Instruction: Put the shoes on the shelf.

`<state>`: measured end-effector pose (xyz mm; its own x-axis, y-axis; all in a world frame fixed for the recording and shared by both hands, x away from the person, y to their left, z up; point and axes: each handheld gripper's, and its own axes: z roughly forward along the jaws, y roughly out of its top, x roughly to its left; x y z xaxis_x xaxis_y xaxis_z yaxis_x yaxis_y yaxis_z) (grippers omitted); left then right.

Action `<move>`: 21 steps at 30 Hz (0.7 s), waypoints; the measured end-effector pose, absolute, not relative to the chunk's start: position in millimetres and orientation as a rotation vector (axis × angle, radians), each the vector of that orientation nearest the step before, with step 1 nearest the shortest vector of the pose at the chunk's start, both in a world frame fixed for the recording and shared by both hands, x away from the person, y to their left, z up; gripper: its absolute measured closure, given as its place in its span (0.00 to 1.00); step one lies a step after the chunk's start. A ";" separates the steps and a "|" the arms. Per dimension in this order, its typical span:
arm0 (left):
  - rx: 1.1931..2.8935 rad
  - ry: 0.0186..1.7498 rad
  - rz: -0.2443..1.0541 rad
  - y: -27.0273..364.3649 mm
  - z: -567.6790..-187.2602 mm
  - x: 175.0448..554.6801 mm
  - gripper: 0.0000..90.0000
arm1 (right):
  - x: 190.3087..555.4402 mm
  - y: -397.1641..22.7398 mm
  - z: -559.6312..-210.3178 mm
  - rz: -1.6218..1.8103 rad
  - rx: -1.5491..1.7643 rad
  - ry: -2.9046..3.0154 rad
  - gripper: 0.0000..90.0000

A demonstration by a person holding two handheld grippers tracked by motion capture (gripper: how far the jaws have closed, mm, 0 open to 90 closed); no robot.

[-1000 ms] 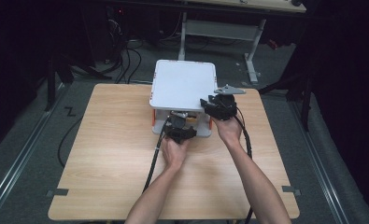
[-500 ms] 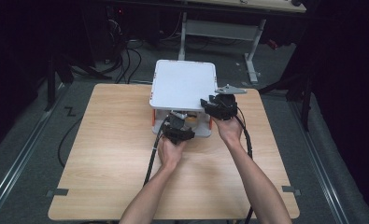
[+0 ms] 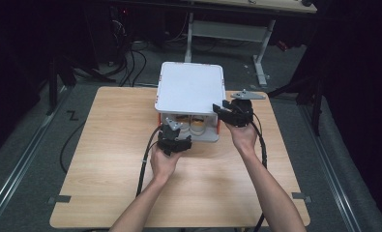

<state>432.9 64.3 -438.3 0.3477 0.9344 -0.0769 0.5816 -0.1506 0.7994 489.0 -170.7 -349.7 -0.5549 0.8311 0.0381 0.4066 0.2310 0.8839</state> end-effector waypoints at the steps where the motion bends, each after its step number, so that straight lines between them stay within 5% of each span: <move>1: 1.833 1.325 0.578 67.3 -435.5 430.6 0.34 | 487.6 -172.9 -348.2 1.277 1.132 2.063 0.59; 21: 1.778 1.203 0.578 113.3 -407.8 388.1 0.33 | 442.5 -215.6 -339.9 1.379 1.149 2.029 0.56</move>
